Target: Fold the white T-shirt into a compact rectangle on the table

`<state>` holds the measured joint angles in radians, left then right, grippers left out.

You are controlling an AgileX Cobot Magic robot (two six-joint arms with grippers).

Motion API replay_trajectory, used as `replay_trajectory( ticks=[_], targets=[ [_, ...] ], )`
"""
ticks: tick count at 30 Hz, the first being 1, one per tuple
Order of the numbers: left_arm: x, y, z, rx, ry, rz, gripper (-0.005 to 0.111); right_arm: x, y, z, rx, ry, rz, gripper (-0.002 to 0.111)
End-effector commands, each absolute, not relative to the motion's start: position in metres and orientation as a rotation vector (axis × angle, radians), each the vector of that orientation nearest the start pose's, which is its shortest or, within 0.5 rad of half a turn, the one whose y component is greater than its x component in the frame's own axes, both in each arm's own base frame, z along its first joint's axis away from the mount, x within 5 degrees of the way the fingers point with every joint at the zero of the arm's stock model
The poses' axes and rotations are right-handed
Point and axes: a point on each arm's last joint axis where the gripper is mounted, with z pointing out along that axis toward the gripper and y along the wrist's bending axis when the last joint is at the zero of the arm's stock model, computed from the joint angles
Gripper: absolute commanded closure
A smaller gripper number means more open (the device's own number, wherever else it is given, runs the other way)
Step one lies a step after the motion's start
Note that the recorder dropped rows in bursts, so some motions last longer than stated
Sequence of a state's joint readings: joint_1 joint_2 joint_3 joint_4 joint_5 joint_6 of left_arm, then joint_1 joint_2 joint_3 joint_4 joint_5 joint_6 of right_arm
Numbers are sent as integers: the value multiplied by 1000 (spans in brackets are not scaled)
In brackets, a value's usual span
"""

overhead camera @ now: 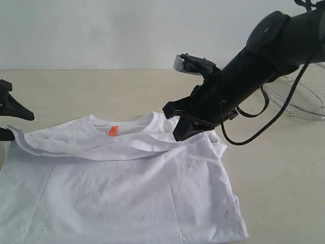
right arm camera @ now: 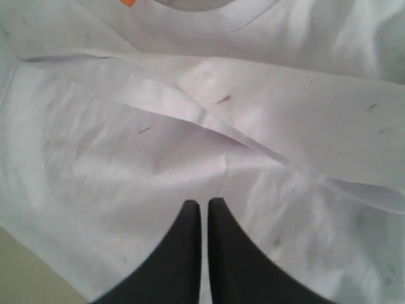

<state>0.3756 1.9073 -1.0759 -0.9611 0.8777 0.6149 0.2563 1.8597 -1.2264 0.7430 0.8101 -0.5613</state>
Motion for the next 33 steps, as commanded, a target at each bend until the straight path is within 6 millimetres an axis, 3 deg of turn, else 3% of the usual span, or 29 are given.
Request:
replay_trajectory(
  ticks=[1,8,17,33],
  targets=[
    [341,74,156,-547,2647,-925,44,344,139,199,-539,2731,798,108],
    [344,71,164,-593,2578,-995,44,334,162,195,-641,2730,814,108],
    [355,71,202,-479,2480,-1002,44,324,198,166,-757,2761,813,108],
    [350,66,221,-405,2467,-1052,49,347,208,132,-582,2724,762,108]
  ],
)
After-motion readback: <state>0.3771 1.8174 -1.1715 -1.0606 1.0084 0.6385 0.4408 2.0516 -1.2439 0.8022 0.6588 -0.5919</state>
